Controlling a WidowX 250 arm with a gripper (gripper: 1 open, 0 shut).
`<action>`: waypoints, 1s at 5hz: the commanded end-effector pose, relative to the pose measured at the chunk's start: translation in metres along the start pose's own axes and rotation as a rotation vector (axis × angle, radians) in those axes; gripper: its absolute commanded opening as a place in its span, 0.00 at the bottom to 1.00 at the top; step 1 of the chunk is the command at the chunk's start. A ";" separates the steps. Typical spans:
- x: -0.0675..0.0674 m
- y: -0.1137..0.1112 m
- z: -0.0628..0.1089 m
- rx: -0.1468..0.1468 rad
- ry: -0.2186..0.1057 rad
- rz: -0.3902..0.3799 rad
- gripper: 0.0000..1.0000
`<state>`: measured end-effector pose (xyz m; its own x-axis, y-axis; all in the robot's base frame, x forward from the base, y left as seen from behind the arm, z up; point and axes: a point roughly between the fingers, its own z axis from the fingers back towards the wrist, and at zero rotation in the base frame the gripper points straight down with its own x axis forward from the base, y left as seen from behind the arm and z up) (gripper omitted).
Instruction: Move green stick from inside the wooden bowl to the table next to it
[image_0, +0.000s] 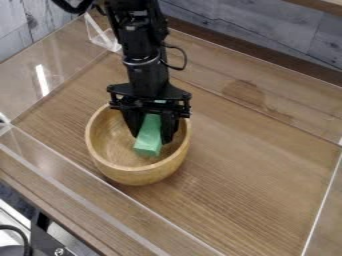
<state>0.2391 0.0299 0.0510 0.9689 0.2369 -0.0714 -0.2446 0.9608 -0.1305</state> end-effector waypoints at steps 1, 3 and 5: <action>0.012 -0.004 0.010 -0.002 -0.046 0.001 0.00; 0.014 -0.002 0.018 -0.014 -0.049 0.010 0.00; 0.016 0.003 0.035 -0.038 -0.059 0.024 0.00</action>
<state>0.2459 0.0374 0.0680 0.9596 0.2681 -0.0853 -0.2789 0.9460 -0.1652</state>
